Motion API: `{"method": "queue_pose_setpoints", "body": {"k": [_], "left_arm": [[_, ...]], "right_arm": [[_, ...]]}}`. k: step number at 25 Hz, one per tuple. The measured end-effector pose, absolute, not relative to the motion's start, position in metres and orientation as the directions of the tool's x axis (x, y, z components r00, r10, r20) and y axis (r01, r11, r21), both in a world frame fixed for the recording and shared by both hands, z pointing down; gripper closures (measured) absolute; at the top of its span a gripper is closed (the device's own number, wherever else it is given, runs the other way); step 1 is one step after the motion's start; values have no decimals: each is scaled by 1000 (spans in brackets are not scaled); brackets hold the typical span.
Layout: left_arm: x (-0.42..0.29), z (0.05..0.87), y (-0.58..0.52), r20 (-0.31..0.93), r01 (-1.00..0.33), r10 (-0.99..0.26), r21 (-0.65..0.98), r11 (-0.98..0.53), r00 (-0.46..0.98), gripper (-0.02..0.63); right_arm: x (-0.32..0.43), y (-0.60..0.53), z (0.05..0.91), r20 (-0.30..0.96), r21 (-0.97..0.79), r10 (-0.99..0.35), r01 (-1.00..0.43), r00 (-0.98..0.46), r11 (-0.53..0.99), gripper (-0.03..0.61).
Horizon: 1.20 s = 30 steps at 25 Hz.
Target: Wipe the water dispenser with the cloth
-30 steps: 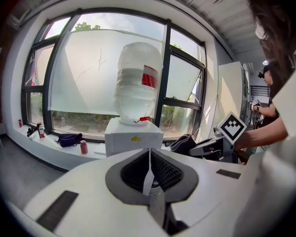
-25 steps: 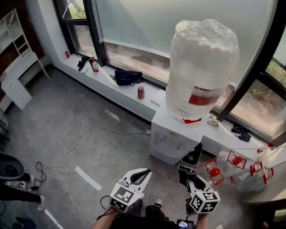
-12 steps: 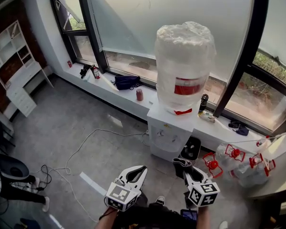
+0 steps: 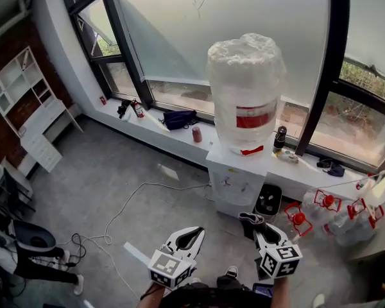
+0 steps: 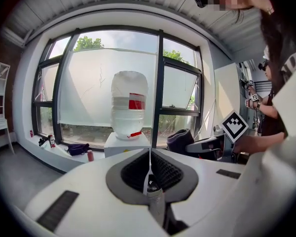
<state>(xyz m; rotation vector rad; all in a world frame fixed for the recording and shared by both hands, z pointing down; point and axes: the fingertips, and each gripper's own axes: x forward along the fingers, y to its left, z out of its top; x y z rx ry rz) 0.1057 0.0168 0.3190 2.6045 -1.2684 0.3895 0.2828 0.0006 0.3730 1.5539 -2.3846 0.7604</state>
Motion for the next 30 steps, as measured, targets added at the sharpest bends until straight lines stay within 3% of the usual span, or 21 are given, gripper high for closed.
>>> {"method": "queue_pose_setpoints", "body": {"k": [16,30], "left_arm": [[22,320,107,296,-764,-717,76,-641,631,594],[16,320,161,235,-694,-662,86,-715,711,594]], "right_arm": [[190,85,373,411,-306,-818,-906,-402,292,472],[161,141,358,416,-224,-830,-926,-372,303,474]]}}
